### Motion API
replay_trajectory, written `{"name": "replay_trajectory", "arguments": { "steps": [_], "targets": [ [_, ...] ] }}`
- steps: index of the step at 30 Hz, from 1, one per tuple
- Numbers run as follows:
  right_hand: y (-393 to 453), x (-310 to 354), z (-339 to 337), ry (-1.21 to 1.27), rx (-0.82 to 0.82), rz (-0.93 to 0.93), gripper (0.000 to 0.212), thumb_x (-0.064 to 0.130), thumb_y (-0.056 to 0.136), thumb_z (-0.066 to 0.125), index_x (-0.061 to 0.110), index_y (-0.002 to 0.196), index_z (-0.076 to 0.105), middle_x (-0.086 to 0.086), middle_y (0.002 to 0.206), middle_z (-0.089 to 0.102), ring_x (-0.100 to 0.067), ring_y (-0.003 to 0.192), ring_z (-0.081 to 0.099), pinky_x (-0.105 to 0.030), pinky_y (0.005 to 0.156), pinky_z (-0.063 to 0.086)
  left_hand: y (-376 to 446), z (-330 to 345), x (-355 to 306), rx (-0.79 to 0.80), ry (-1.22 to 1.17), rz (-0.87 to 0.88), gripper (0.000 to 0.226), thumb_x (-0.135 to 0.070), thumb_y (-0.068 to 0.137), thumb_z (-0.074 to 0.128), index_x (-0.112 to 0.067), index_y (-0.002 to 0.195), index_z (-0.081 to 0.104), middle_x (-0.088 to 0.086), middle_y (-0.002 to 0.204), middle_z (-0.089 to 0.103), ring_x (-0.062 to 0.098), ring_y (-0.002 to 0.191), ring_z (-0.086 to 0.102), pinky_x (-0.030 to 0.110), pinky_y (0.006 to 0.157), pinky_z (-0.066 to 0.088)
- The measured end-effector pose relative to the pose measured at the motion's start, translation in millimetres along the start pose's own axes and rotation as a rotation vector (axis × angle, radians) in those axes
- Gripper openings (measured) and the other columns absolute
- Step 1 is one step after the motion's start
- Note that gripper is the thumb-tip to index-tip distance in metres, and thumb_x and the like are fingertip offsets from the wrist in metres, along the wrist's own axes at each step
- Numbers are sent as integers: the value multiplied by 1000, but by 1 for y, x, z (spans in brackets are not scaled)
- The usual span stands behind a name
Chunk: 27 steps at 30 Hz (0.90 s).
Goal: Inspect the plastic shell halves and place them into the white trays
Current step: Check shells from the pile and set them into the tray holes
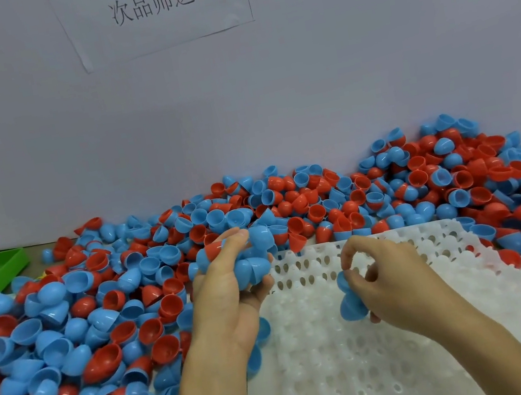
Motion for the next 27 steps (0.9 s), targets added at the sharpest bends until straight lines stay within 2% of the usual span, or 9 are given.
{"name": "replay_trajectory", "arguments": {
  "steps": [4,6,9,11,15,19,21,24,27],
  "targets": [
    [-2,1,-2,-15,66,-10,11,34,99,55,38,89,56,6,58,68,-8,51,68,-15,44,49,1,-4,-1,-23,-8,-2,14,-22,82,79,-17,93,71,7,81,71,13,53,66,24,42,49],
    [-4,2,-3,-46,111,-27,7,37,98,55,41,93,54,12,63,70,-6,54,69,-17,48,52,1,-4,-1,-22,-5,0,13,-22,82,79,-18,91,72,6,80,71,13,55,66,25,42,49],
    [-7,6,-2,-172,144,-62,2,44,93,61,43,92,59,9,69,70,2,62,66,-16,54,50,1,-3,-2,-16,3,6,11,-21,83,78,-18,91,71,8,84,71,15,58,67,25,43,49],
    [-10,10,-1,-279,149,-73,5,45,90,65,42,93,64,12,73,66,-1,67,65,-14,54,46,1,-4,-2,-17,7,7,11,-21,83,78,-18,92,72,10,89,71,16,61,66,25,43,49],
    [-13,16,2,-340,197,-47,13,36,88,72,35,101,70,22,82,55,-7,68,62,-18,65,53,2,-5,-3,-15,14,10,11,-22,84,77,-19,93,72,9,90,71,18,65,66,25,43,50],
    [-18,10,-3,-362,277,19,13,32,88,73,41,91,64,9,94,60,-6,68,64,-18,58,52,4,-7,-4,-15,-8,9,12,-22,85,76,-17,94,69,8,84,71,15,57,66,25,41,49],
    [-22,7,-6,-364,326,42,17,32,88,74,42,85,61,10,94,59,-6,64,67,-20,58,56,5,-8,-4,-22,-19,-1,14,-22,86,76,-16,95,68,10,88,70,17,59,66,25,41,49],
    [-25,10,-13,-457,328,26,12,33,87,75,41,94,69,18,88,55,-3,71,61,-19,65,56,6,-7,-3,-20,-24,-6,13,-23,86,76,-18,95,68,10,93,70,20,70,65,25,42,49],
    [-20,22,-19,-496,290,-20,14,27,89,73,33,102,72,17,80,61,-3,68,61,-14,53,47,6,-7,-3,-13,-31,-12,13,-23,86,76,-17,96,69,11,96,70,22,75,65,25,44,50]
  ]
}}
Point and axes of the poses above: each hand's wrist, its own y-axis towards the middle knuckle, its own z-axis out of the palm, x = y × z, the point moved 6 cm from there along y, towards the middle knuckle
